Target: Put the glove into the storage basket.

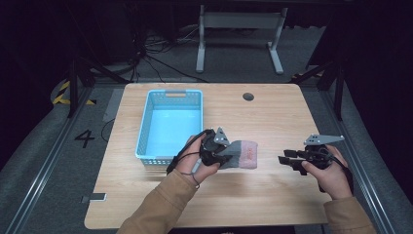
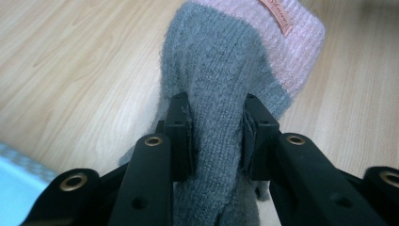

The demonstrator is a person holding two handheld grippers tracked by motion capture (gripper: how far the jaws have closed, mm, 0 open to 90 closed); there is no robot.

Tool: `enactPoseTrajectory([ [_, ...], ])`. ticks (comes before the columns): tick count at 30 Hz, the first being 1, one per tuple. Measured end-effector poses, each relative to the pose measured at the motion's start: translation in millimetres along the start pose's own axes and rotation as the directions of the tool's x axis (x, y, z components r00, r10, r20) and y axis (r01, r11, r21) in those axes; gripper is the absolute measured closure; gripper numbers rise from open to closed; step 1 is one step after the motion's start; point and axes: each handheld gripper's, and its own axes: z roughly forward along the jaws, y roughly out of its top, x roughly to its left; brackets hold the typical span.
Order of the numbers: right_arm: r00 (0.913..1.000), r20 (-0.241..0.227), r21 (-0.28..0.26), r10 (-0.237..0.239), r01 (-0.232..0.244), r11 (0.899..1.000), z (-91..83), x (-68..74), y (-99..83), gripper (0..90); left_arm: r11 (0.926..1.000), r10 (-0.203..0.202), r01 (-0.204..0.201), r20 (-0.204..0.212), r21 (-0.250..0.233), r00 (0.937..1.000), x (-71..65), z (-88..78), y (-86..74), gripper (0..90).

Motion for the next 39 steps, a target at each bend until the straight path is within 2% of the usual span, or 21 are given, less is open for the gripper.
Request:
enactPoseTrajectory([
  [14,1.0,0.0,0.009,0.009,-0.009,1.0,2.7,-0.2,-2.1,57.5,0.9993,-0.024,0.022,-0.068,-0.029,0.9974,27.9,-39.2,-9.6,68.6],
  [26,0.9997,0.014,0.015,0.019,-0.019,1.0,-1.0,0.4,-9.6,57.4,0.9979,-0.051,0.046,-0.104,-0.044,0.9933,52.5,-60.0,-26.9,68.3],
  [30,0.9997,0.018,0.024,0.018,-0.018,1.0,0.3,2.2,-12.5,57.1,0.9966,-0.066,0.061,-0.101,-0.055,0.9926,62.5,-65.7,-32.3,68.2],
  [35,0.9996,0.025,0.035,0.012,-0.013,0.999,3.3,3.3,-16.2,56.3,0.9959,-0.079,0.073,-0.116,-0.054,0.9901,73.4,-72.8,-37.7,68.1],
  [39,0.9994,0.031,0.038,0.016,-0.017,0.999,3.6,3.0,-18.5,56.3,0.9939,-0.103,0.097,-0.125,-0.054,0.9868,83.5,-76.7,-43.6,68.1],
])
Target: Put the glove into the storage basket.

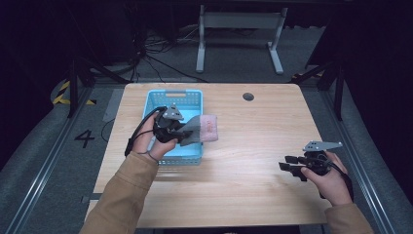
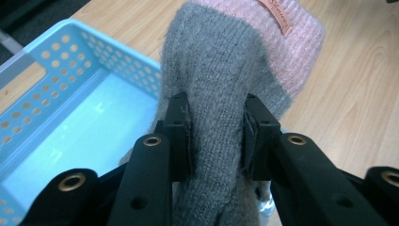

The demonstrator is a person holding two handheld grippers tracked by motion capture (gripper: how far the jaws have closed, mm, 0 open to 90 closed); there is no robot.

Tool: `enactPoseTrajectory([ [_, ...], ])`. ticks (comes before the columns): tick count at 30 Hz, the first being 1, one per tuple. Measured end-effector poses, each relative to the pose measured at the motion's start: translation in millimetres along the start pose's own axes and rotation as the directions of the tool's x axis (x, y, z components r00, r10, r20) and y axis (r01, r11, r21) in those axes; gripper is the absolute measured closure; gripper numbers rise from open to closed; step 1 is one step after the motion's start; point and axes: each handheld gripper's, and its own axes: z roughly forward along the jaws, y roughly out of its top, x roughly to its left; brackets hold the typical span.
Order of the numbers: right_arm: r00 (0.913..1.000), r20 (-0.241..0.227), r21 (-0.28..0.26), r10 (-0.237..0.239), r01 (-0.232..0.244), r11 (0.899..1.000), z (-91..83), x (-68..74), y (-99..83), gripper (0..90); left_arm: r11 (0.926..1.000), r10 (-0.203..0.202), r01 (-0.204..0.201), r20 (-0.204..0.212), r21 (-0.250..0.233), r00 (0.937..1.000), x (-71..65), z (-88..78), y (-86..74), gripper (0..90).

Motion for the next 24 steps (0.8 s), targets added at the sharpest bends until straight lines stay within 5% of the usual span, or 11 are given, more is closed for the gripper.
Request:
enactPoseTrajectory([
  [24,0.9996,0.022,0.007,0.016,-0.016,1.0,-2.6,0.3,-12.9,56.0,0.9987,-0.028,0.031,-0.07,0.04,0.9971,50.6,9.9,-24.1,67.8],
])
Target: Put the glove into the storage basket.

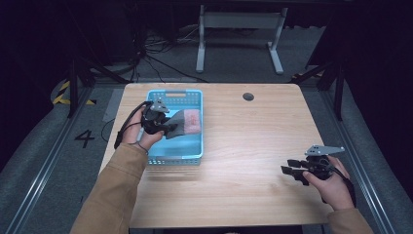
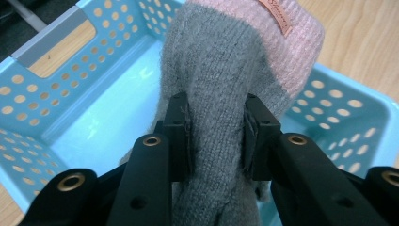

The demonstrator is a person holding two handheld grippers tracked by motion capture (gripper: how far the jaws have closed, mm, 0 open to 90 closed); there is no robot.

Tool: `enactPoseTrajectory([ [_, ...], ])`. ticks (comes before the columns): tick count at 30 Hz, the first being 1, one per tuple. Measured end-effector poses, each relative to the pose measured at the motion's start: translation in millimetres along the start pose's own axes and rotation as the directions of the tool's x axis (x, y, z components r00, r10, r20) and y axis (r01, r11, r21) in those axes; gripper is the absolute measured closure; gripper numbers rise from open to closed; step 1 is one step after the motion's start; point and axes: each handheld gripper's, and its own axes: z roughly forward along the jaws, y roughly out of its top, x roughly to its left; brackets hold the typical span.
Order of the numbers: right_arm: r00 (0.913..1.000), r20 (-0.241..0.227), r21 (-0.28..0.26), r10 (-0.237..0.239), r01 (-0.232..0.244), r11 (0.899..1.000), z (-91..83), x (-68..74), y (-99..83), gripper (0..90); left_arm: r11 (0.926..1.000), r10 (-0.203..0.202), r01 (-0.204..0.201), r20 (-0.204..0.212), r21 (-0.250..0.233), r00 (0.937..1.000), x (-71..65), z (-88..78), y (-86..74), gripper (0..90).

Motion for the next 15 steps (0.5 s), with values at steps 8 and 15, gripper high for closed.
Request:
enactPoseTrajectory([
  [8,1.0,-0.005,0.001,-0.001,0.001,1.0,2.0,0.7,-0.1,55.3,0.9993,-0.011,0.011,-0.002,0.035,0.9999,8.3,17.0,-6.8,67.5],
  [15,0.9999,-0.009,-0.001,-0.006,0.006,1.0,2.2,0.8,0.3,55.0,0.9965,-0.015,0.014,0.008,0.082,0.9999,10.3,34.0,-15.0,67.3],
])
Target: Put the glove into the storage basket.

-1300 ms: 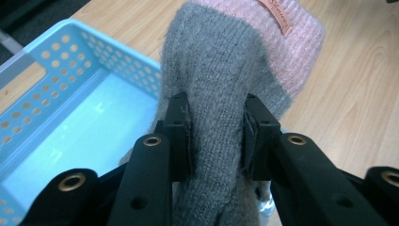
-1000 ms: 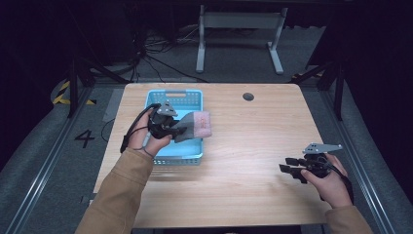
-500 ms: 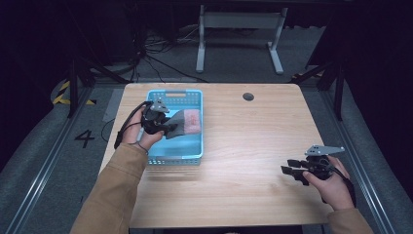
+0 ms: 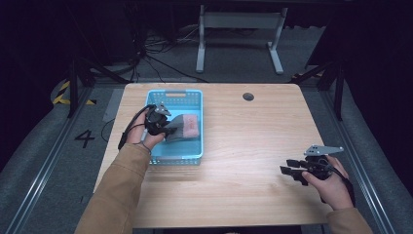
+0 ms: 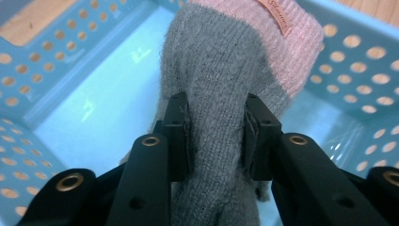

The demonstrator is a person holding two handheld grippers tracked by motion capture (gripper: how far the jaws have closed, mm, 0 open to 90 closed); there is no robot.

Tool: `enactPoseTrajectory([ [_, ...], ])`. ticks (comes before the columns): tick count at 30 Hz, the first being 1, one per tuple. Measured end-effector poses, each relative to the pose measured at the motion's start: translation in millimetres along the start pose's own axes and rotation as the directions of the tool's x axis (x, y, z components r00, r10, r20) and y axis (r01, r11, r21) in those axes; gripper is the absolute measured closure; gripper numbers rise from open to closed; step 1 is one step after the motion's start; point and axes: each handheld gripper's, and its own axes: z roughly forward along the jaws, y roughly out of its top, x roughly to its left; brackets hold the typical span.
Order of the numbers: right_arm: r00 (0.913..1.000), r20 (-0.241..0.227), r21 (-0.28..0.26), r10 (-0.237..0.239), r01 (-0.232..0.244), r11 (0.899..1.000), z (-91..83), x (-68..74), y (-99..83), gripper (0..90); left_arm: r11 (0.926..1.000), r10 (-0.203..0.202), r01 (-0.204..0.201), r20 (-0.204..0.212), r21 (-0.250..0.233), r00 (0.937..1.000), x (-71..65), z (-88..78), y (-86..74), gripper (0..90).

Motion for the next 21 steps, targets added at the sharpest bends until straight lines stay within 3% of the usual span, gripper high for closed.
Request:
enactPoseTrajectory([
  [12,0.9999,-0.009,0.004,-0.005,0.005,1.0,1.9,0.2,-0.2,54.4,0.994,0.009,-0.011,0.018,0.109,0.9998,-1.3,20.7,0.8,66.5],
  [15,1.0,-0.007,0.003,-0.006,0.006,1.0,1.8,0.4,-0.2,54.2,0.9935,0.01,-0.013,0.024,0.113,0.9996,-1.9,24.9,2.8,66.3],
  [21,0.9999,-0.011,-0.001,-0.006,0.006,1.0,1.3,1.1,-0.6,53.7,0.9892,0.032,-0.03,-0.007,0.143,0.9995,-1.9,32.9,6.4,66.0],
])
